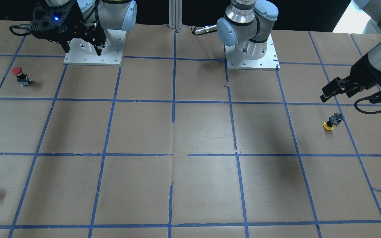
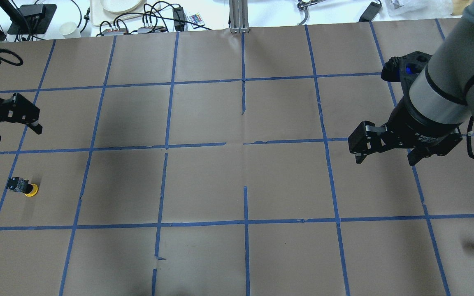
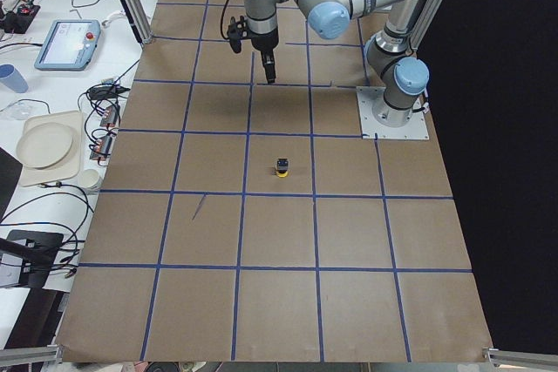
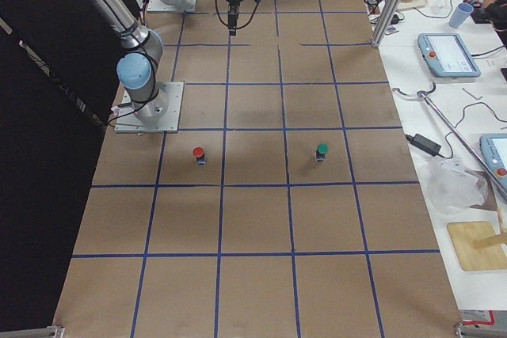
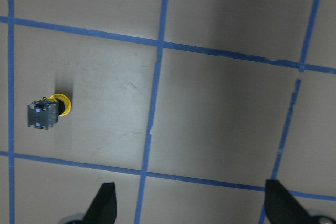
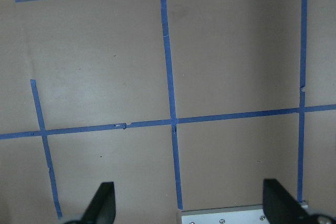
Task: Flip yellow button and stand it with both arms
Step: 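Move the left gripper down to the yellow button lying on its side, then close the left gripper on the black base of the yellow button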
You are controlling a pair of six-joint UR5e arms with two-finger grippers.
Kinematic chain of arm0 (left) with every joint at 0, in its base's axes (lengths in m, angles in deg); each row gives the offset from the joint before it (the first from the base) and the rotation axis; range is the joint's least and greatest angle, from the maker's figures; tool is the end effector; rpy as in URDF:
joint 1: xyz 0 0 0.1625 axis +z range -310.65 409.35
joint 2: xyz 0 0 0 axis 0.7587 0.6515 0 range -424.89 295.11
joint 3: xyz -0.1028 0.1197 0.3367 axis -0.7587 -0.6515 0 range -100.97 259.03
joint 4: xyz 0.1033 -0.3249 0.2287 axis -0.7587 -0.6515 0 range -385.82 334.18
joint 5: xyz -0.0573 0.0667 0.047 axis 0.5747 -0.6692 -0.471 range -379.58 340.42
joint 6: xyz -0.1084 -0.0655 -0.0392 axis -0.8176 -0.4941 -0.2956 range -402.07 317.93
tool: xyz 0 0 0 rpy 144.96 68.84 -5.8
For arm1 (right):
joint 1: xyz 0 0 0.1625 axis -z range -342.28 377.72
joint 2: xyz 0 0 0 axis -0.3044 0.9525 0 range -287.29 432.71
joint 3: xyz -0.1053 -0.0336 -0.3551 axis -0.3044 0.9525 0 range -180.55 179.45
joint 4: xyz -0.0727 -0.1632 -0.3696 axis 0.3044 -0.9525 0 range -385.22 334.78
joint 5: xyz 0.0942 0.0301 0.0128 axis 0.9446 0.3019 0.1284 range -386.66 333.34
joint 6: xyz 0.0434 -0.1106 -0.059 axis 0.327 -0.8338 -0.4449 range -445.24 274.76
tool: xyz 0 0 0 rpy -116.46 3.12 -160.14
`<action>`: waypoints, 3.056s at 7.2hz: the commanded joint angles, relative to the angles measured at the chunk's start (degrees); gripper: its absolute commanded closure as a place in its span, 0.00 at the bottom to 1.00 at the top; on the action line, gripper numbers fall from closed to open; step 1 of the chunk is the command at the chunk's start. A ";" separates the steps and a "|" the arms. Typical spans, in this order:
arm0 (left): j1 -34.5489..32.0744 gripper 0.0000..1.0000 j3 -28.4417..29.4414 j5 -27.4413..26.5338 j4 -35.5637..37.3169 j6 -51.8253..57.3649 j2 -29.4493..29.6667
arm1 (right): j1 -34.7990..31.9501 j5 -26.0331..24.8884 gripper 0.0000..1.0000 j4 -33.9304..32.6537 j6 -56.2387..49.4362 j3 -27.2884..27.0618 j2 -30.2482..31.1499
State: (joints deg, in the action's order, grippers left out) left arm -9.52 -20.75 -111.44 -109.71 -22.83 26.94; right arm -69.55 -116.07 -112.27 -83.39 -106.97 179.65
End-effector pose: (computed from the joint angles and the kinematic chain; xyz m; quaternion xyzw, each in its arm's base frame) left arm 0.1371 -0.4765 0.3145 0.1027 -0.9934 -0.0503 0.0057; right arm 0.1167 -0.3799 0.3850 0.0401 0.9990 0.0211 0.0052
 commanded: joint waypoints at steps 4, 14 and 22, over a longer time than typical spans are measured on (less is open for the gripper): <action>11.93 0.01 -8.32 -0.51 21.13 16.87 11.17 | 0.00 0.03 0.00 -0.14 -0.01 0.24 0.11; 15.27 0.46 -16.86 -0.69 29.84 23.56 10.47 | 0.09 -0.59 0.00 0.04 -0.01 -0.02 0.38; 9.15 0.89 -13.80 4.23 13.04 20.95 -3.90 | 0.18 2.03 0.00 -0.40 0.34 0.06 0.29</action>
State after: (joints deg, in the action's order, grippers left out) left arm 2.51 -35.88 -107.58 -88.91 -0.12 27.86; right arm -69.39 -115.20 -112.61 -83.61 -107.01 180.10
